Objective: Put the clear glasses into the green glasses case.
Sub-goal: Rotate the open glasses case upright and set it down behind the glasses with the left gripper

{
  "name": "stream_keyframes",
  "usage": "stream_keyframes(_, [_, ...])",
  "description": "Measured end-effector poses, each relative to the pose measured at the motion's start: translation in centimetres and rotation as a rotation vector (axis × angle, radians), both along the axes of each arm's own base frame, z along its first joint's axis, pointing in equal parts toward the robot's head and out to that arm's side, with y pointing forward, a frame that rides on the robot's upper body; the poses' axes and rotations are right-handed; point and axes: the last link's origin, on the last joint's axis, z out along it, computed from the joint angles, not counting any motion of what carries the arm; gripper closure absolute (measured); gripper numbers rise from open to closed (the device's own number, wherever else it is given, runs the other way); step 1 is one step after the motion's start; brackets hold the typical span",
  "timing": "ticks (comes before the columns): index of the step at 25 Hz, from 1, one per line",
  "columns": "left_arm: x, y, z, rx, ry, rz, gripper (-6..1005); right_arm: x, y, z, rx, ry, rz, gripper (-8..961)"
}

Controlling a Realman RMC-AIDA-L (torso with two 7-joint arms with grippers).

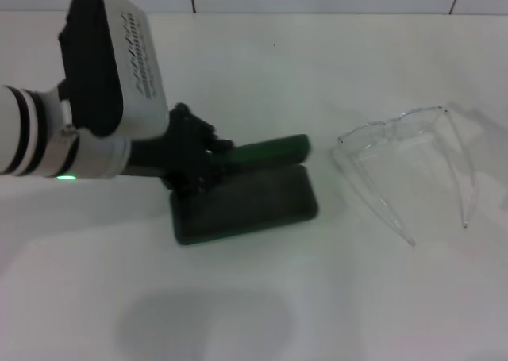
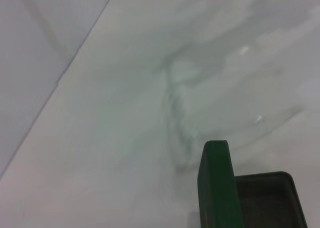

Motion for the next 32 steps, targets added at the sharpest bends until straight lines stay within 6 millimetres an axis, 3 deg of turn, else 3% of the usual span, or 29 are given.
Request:
stream_keyframes(7, [0.9, 0.0, -0.6, -0.027, -0.011, -0.077, 786, 0.0, 0.0, 0.0, 0.003, -0.002, 0.004, 377])
stream_keyframes(18, [0.9, 0.9, -3.4, -0.047, 0.096, -0.128, 787, 0.9, -1.0, -0.2, 0.002, 0.000, -0.026, 382])
stream_keyframes(32, [2.8, 2.0, -5.0, -0.022, 0.077, -0.177, 788, 1.2, -1.4, -0.4, 0.014, -0.012, -0.032, 388])
